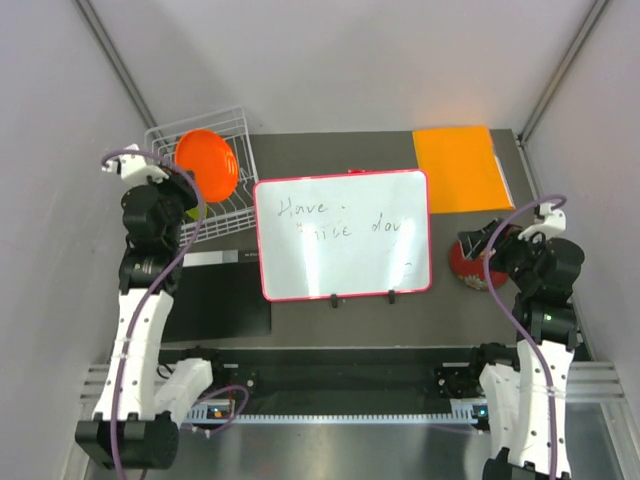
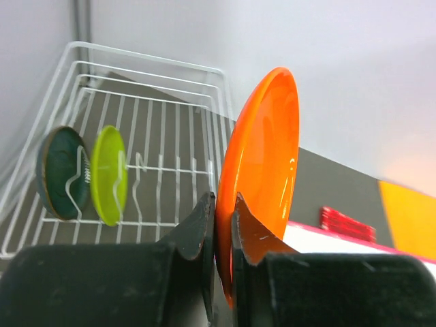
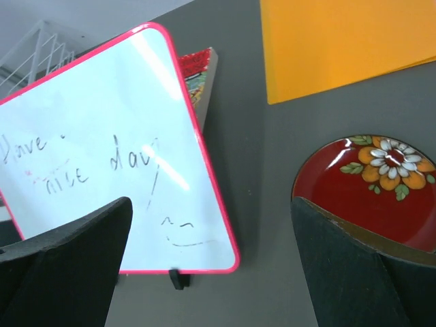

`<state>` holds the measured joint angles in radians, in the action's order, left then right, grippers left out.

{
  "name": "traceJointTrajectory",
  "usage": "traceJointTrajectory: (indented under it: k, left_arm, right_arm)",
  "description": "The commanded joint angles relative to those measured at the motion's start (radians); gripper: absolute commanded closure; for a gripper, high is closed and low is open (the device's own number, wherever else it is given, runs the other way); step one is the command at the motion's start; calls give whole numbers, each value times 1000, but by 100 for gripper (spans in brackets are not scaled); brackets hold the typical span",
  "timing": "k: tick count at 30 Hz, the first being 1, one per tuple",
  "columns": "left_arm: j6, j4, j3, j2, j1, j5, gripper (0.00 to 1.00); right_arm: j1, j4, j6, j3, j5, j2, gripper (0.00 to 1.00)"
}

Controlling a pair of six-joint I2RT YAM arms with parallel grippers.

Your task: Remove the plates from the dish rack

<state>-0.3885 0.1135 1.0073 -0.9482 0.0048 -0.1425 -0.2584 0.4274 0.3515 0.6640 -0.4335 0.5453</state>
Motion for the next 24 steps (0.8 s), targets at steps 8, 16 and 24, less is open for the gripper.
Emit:
traceJointTrajectory:
  k: [8, 16, 24]
  left_arm:
    - [-260, 42, -126, 224, -32, 545, 100]
    - [-408, -147, -326, 259, -149, 638, 100]
    - [-377, -224, -348, 141, -456, 445, 100]
  right_arm:
    - [21, 20, 35, 23, -146, -51, 0]
    - [70, -44, 82, 31, -244, -35, 0]
    - [318, -137, 107, 2, -104, 39, 0]
